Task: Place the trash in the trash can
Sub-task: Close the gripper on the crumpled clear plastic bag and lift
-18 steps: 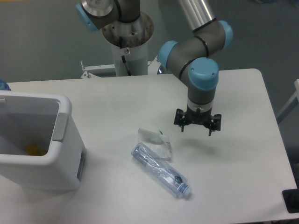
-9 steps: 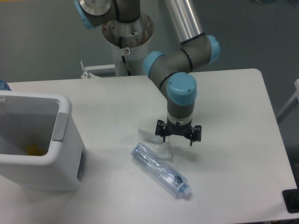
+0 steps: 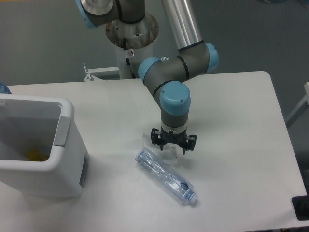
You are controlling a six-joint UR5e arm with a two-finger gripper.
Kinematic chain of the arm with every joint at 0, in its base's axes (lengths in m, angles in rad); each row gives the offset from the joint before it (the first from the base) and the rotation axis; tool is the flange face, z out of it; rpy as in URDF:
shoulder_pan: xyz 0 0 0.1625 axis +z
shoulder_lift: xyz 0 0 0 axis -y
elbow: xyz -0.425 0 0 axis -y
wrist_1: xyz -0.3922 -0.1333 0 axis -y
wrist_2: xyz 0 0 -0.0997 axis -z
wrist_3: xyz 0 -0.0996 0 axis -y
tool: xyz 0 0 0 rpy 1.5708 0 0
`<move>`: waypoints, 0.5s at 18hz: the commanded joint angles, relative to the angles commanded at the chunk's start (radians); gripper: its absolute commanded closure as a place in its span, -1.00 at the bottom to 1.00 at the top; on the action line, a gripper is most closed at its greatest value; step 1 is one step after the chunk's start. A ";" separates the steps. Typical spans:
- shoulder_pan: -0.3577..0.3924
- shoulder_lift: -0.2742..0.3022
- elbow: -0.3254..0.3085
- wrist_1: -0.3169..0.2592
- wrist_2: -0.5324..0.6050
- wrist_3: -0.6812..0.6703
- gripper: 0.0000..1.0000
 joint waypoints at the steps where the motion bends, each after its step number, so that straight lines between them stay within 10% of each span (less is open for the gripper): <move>1: 0.000 -0.002 0.002 0.000 0.005 0.000 0.09; 9: 0.023 0.001 0.000 -0.002 0.006 0.000 0.74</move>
